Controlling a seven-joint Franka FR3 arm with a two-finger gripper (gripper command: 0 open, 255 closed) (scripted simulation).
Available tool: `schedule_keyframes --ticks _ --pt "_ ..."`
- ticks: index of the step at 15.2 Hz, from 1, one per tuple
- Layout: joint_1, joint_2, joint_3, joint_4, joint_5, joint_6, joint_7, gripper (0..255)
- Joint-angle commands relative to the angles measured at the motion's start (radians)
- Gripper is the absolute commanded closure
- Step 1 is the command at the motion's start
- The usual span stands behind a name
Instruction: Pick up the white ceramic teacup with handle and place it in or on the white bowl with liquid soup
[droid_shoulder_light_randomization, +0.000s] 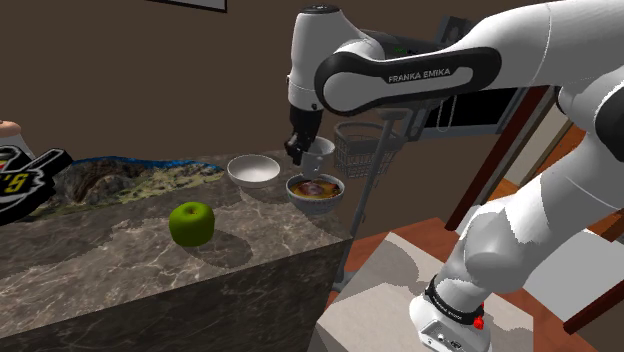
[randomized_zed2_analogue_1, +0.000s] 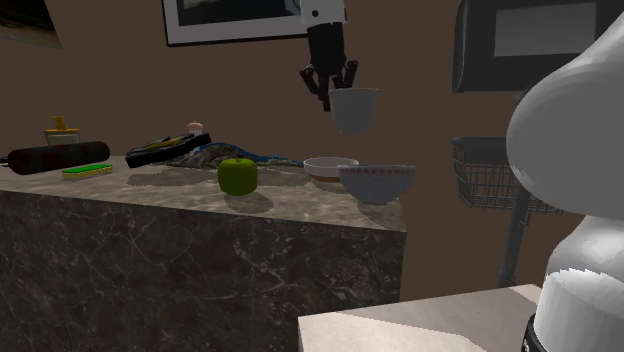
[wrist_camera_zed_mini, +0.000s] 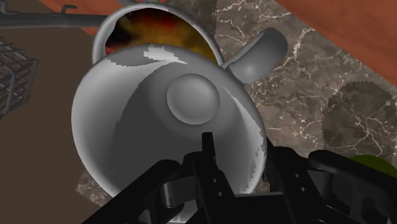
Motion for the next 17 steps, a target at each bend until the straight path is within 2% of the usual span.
schedule_keyframes --ticks 1,5,17 --pt "-0.017 -0.025 -0.035 -0.015 0.000 0.001 -0.055 255" --pt "-0.053 -0.057 -0.105 -0.037 -0.006 0.009 -0.159 255" --pt "-0.056 -0.028 -0.101 -0.172 -0.023 0.169 -0.124 255"
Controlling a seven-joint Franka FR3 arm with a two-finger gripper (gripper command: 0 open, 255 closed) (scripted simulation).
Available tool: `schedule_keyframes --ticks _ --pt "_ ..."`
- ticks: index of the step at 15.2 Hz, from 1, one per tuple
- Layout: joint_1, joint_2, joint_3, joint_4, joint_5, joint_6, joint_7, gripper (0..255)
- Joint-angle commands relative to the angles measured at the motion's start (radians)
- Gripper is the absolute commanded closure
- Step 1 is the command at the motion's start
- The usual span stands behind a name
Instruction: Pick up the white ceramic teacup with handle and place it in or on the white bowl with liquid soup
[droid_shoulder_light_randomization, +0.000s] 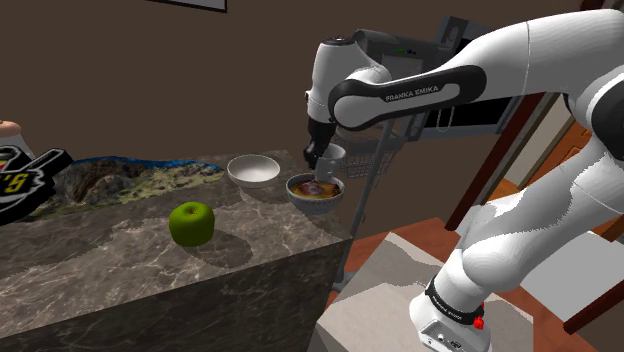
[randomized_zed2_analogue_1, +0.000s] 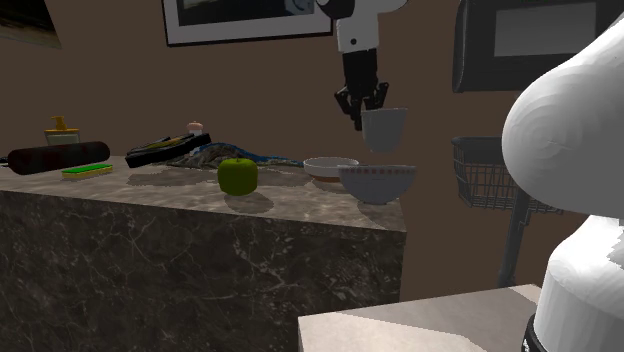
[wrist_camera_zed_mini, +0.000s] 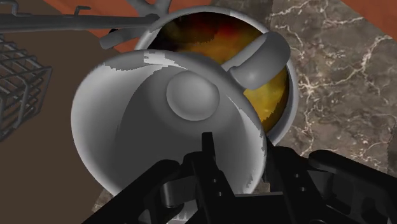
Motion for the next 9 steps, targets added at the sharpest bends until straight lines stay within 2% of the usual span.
schedule_keyframes --ticks 1,6,9 --pt "-0.001 0.008 0.002 -0.020 -0.004 0.028 0.008 255" --pt "-0.003 0.029 0.004 -0.062 -0.015 0.090 0.024 255" --pt "-0.003 0.029 0.004 -0.062 -0.015 0.090 0.024 255"
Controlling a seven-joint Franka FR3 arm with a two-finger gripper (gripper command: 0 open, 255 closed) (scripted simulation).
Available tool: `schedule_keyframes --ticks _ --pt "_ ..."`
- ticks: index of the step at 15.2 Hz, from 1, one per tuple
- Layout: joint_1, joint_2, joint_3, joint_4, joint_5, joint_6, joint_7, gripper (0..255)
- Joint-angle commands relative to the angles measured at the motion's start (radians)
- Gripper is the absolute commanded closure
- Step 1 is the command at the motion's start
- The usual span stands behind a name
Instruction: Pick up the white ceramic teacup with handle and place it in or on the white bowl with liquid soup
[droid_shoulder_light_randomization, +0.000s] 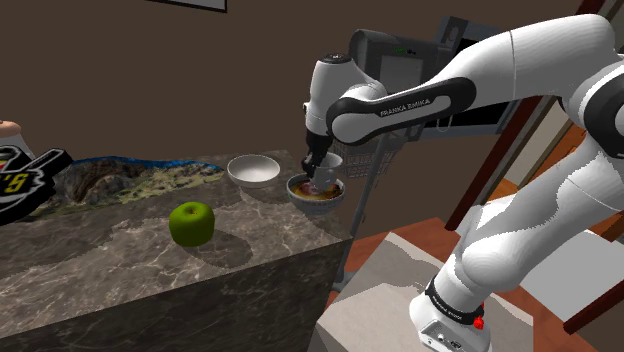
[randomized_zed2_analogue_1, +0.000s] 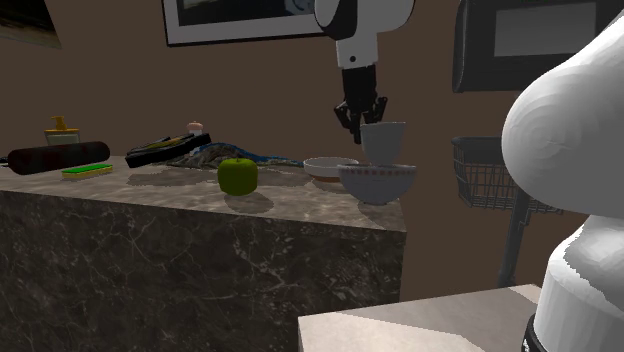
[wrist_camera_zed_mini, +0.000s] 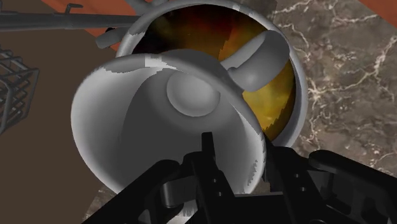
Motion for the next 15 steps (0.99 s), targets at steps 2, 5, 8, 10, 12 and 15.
schedule_keyframes --ticks 2,5,8,10,12,15 --pt "0.000 0.002 0.000 -0.003 0.000 0.001 0.001 255" --pt "0.000 0.002 0.000 -0.004 0.000 0.002 0.001 0" --pt "0.000 0.002 0.000 -0.005 0.000 0.003 0.001 0" --pt "0.000 0.002 0.000 -0.003 0.000 0.001 0.001 0" --pt "0.008 -0.028 0.004 0.036 0.014 -0.067 -0.008 0" --pt "0.013 -0.050 0.007 0.076 0.024 -0.129 -0.014 0"
